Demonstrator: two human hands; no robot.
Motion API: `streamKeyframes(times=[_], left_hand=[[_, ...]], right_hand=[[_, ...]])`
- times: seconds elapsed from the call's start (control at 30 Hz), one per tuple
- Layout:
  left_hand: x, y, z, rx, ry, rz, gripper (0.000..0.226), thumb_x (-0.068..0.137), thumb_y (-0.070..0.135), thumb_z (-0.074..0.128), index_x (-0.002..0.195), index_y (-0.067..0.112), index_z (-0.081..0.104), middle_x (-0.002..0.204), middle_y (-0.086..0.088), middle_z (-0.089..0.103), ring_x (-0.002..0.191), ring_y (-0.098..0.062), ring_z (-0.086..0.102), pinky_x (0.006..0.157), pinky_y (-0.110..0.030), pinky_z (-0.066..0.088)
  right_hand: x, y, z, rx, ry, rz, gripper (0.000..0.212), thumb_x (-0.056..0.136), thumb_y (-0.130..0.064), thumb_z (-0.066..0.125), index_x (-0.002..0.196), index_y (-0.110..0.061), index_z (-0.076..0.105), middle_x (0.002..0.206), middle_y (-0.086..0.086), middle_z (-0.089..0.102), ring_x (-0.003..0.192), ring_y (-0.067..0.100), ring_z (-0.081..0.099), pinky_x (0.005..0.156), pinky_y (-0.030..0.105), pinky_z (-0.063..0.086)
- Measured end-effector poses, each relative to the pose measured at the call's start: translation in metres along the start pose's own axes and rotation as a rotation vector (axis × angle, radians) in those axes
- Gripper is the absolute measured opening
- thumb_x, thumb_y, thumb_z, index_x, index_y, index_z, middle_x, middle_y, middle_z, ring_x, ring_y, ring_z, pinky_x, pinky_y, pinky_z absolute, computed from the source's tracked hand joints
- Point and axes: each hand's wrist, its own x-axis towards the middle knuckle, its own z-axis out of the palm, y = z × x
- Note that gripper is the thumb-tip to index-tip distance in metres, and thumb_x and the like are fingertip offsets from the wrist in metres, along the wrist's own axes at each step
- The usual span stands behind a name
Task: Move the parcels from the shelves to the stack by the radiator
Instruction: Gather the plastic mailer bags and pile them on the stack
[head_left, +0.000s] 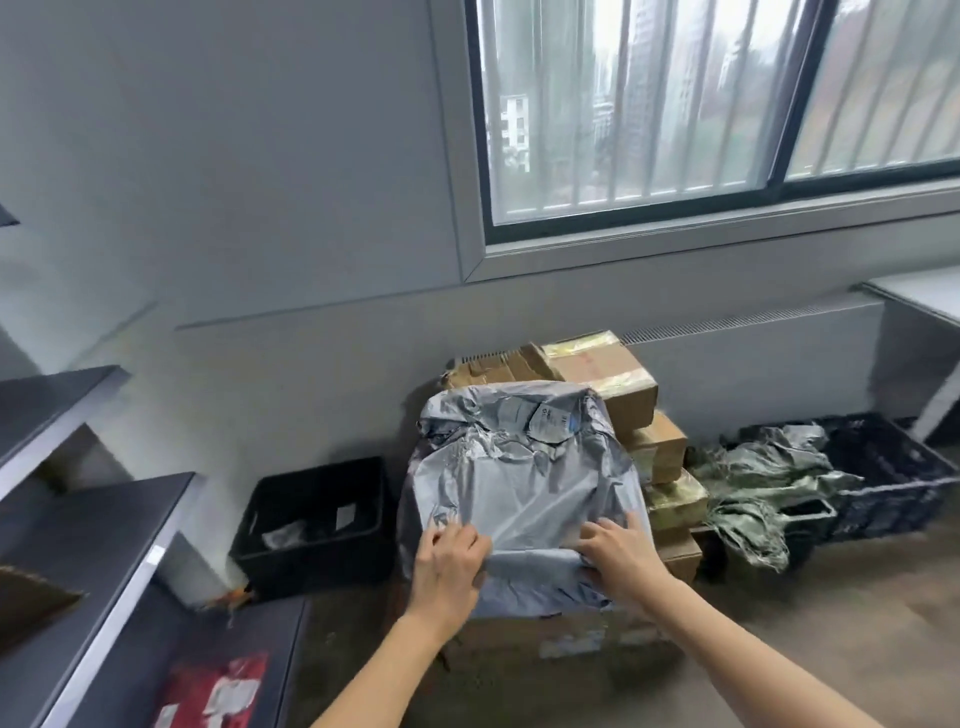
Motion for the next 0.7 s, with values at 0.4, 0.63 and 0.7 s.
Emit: streamKeyframes(times=[0.4, 0.63, 0.7], left_hand=[[0.17, -0.103, 0.036, -0.11, 0.11, -0.221, 0.066, 0.056, 0.012, 0.079, 0.117, 0.026, 0.058, 0.114, 0.002, 0.062, 0.111, -0.015, 0.052, 0.087, -0.04, 0.052], [0.234, -0.16, 0.054, -0.178, -0.068, -0.399, 0.038, 0.094, 0.017, 0.047, 0.131, 0.021, 0.05, 0.14, 0.002, 0.038, 0.13, -0.019, 0.039, 0.104, -0.032, 0.037], [0.242, -0.163, 0.063, -0.182, -0.143, -0.433, 0.037, 0.096, 0.019, 0.042, 0.132, 0.022, 0.047, 0.142, 0.003, 0.033, 0.129, -0.017, 0.038, 0.104, -0.03, 0.036]], right_hand=[[0.203, 0.087, 0.002, 0.094, 0.146, 0.215, 0.022, 0.061, -0.012, 0.073, 0.074, -0.027, 0.063, 0.072, -0.007, 0.064, 0.078, 0.023, 0.064, 0.094, 0.06, 0.039], [0.323, 0.149, -0.012, 0.045, 0.164, 0.205, 0.018, 0.082, -0.013, 0.053, 0.092, -0.026, 0.061, 0.095, -0.005, 0.064, 0.102, 0.023, 0.056, 0.105, 0.057, 0.025], [0.345, 0.159, -0.008, 0.059, 0.175, 0.187, 0.017, 0.083, -0.013, 0.054, 0.093, -0.025, 0.061, 0.095, -0.004, 0.063, 0.102, 0.023, 0.057, 0.105, 0.057, 0.025]])
